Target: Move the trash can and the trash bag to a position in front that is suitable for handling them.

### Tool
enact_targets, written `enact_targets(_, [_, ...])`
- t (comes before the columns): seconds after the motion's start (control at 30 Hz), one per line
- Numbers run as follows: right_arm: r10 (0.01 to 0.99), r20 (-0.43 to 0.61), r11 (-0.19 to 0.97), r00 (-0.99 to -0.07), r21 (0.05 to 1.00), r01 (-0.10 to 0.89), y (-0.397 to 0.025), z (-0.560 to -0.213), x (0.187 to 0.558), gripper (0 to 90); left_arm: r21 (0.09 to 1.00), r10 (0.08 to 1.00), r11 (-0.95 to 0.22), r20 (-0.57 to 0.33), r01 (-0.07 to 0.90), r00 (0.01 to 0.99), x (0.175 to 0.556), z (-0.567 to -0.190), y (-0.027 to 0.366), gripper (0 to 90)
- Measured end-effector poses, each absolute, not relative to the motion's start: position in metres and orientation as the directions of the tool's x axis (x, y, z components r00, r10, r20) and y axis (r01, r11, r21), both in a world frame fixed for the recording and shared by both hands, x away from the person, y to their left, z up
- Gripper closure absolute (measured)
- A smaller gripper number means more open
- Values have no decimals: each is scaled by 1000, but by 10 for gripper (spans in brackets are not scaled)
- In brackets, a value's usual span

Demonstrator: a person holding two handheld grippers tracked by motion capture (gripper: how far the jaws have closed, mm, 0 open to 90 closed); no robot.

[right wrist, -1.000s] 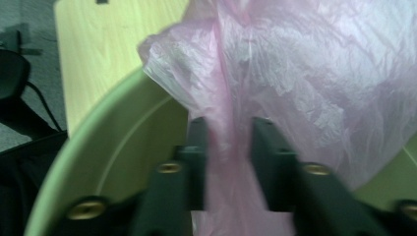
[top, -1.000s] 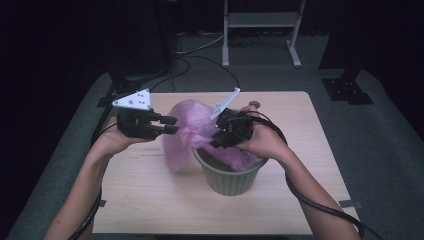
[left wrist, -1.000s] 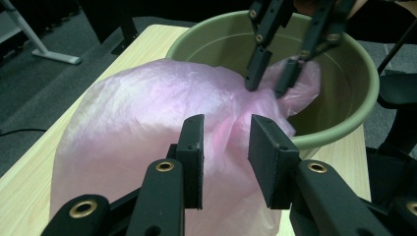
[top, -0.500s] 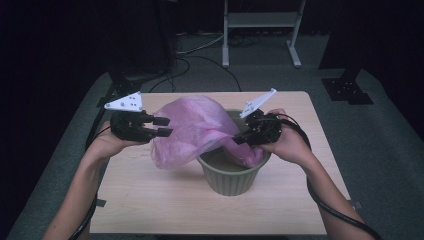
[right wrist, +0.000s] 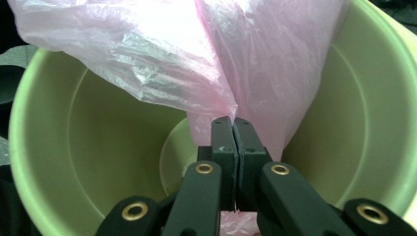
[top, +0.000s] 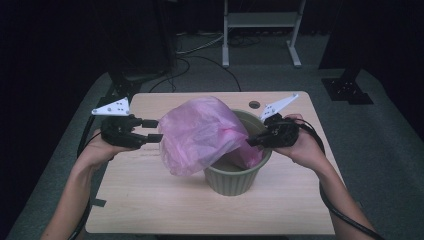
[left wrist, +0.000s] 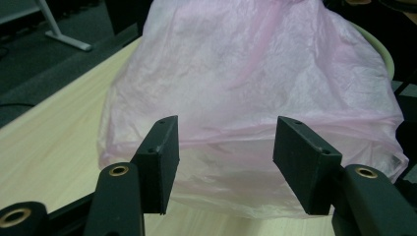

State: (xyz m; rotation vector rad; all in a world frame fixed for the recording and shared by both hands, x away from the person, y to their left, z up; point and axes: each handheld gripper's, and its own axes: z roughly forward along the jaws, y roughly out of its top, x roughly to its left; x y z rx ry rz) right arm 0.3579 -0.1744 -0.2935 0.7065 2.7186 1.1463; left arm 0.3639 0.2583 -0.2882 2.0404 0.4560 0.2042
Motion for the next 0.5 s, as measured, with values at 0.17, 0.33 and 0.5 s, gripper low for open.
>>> enact_targets(0.17, [443, 74, 615, -893, 700, 363, -170, -291, 357, 856, 855, 369, -459, -61, 240, 927, 365, -298, 251, 473])
enact_targets(0.33, [437, 68, 621, -897, 699, 355, -168, -289, 357, 849, 842, 344, -494, -38, 215, 938, 366, -305, 244, 466])
enact_targets(0.5, [443, 71, 618, -894, 698, 361, -172, -292, 358, 861, 837, 340, -503, -36, 214, 940, 365, -309, 246, 430])
